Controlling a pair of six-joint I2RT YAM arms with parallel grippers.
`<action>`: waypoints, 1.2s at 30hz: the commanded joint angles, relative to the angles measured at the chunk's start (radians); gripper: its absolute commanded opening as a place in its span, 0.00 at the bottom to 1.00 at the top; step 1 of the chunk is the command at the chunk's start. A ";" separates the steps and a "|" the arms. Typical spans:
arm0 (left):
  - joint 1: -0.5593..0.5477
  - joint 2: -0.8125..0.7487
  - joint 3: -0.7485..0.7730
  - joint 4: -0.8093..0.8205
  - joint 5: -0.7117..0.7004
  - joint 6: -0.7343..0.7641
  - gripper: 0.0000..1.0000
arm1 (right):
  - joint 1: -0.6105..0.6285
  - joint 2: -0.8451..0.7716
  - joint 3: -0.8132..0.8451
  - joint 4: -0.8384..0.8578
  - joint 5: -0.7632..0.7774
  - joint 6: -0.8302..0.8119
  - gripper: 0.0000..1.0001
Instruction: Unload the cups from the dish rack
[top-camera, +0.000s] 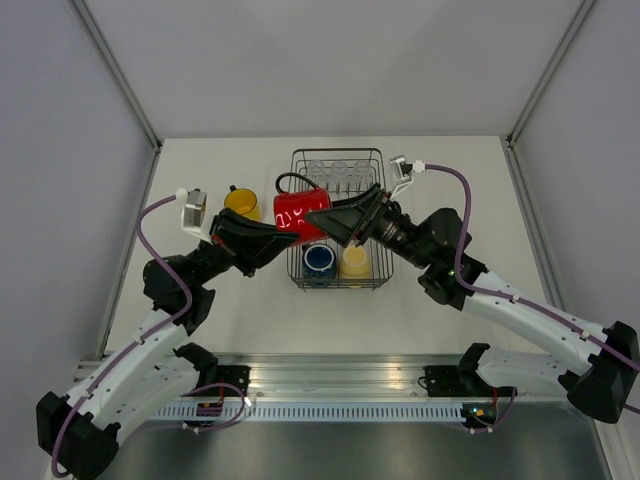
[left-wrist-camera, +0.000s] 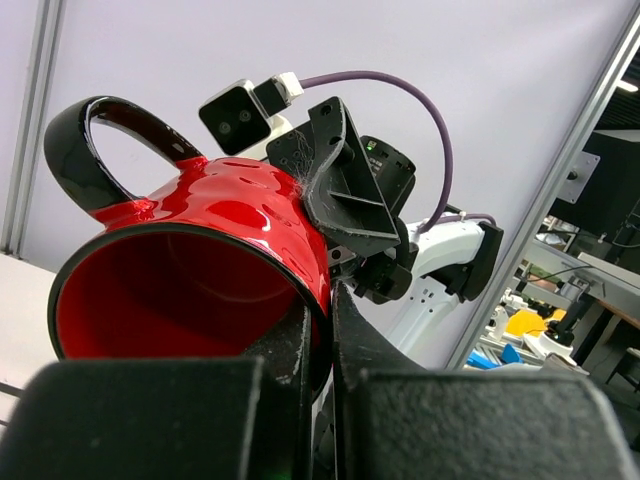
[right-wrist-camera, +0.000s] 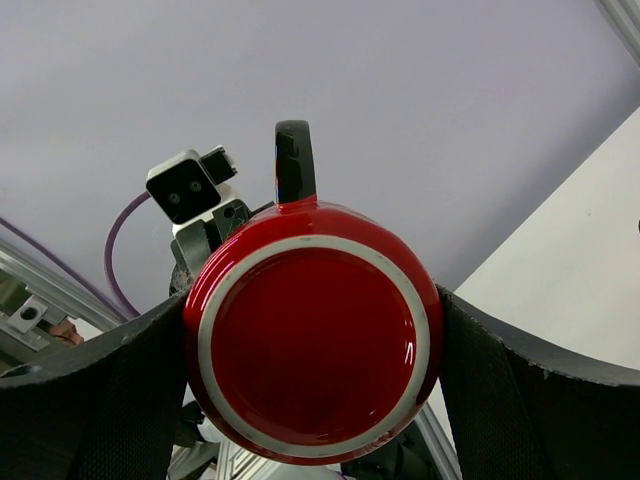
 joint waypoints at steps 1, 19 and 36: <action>0.000 -0.006 0.042 0.039 -0.018 0.090 0.02 | 0.043 -0.026 0.011 0.077 -0.033 0.037 0.14; 0.000 -0.136 -0.047 0.024 -0.153 0.144 0.02 | -0.029 -0.089 -0.027 -0.023 0.064 -0.034 0.98; 0.001 -0.003 0.396 -1.111 -0.921 0.417 0.02 | -0.072 -0.288 0.065 -0.554 0.439 -0.342 0.98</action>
